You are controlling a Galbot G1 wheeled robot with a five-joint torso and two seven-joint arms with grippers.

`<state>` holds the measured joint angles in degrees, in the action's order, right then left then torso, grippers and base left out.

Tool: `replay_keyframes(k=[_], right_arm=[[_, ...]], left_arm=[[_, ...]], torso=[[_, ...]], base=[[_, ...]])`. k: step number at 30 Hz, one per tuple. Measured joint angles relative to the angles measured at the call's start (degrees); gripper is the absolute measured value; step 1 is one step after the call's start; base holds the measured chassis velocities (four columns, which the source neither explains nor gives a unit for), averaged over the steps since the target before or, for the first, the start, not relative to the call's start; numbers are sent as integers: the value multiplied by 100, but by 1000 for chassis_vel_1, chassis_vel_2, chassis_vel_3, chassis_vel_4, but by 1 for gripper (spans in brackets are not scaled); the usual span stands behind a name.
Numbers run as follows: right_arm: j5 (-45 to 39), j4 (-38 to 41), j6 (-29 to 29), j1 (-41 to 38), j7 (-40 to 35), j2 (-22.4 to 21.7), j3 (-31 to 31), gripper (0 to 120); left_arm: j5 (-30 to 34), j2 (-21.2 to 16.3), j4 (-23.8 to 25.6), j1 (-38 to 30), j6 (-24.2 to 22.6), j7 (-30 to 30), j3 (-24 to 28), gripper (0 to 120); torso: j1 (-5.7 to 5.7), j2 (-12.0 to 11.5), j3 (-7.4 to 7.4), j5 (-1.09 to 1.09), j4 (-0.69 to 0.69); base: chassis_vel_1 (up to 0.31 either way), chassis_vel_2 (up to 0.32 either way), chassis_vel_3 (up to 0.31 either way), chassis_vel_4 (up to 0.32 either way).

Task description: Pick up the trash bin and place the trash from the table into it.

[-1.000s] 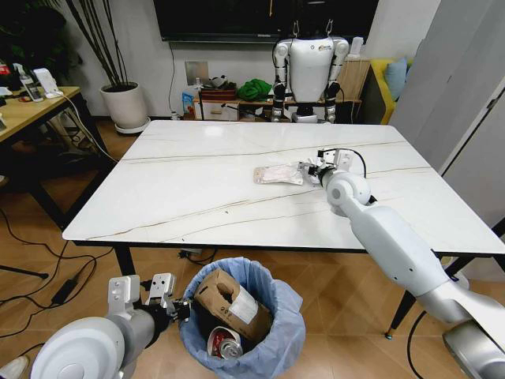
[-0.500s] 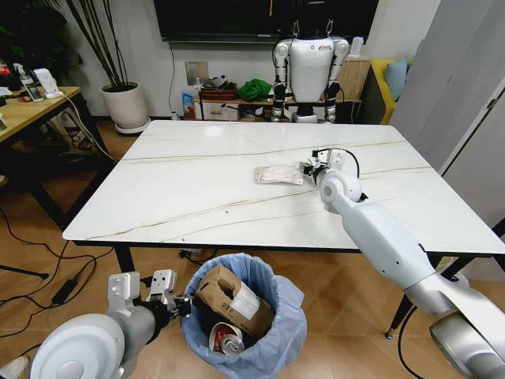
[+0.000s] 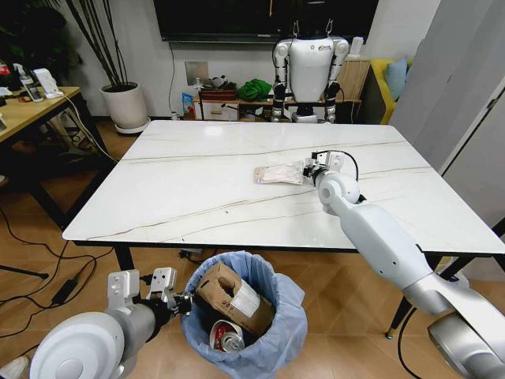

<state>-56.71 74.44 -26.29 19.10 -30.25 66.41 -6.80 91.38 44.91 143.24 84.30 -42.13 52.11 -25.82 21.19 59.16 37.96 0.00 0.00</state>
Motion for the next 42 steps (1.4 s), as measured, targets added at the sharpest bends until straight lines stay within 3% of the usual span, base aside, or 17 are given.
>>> replay_keyframes(k=[12, 16, 25, 30, 37, 42], right_arm=[[-235, 1071, 65, 317, -80, -499, 130, 0], [-957, 2506, 41, 700, -128, -1031, 354, 0], [-2082, 4410, 39, 1255, 206, -1567, 570, 0], [-2660, 5523, 52, 1804, 788, -1947, 634, 0], [-2763, 6242, 52, 2623, 1178, -2475, 625, 0], [-2817, 6490, 25, 2862, 1198, -2606, 480, 0]], left_arm=[[-3, 48, 0, -26, 0, -15, -46, 0], [-7, 59, 0, -40, 0, -15, -70, 0], [-13, 80, 0, -34, 0, 8, -70, 0], [-19, 86, 0, -12, 0, 44, -99, 0], [-32, 99, 0, -10, 0, 52, -129, 0], [-85, 160, 0, 69, 0, 72, -177, 0]], torso=[[0, 0, 0, 1, 1], [0, 0, 0, 1, -1], [0, 2, -1, 0, 0], [0, 2, -1, 1, 0], [-1, 2, -1, 1, -3], [-1, 1, -1, 1, 0]], base=[[0, 0, 0, 0], [0, 0, 0, 0], [0, 0, 0, 0], [0, 0, 0, 0], [0, 0, 0, 0], [0, 0, 0, 0]])
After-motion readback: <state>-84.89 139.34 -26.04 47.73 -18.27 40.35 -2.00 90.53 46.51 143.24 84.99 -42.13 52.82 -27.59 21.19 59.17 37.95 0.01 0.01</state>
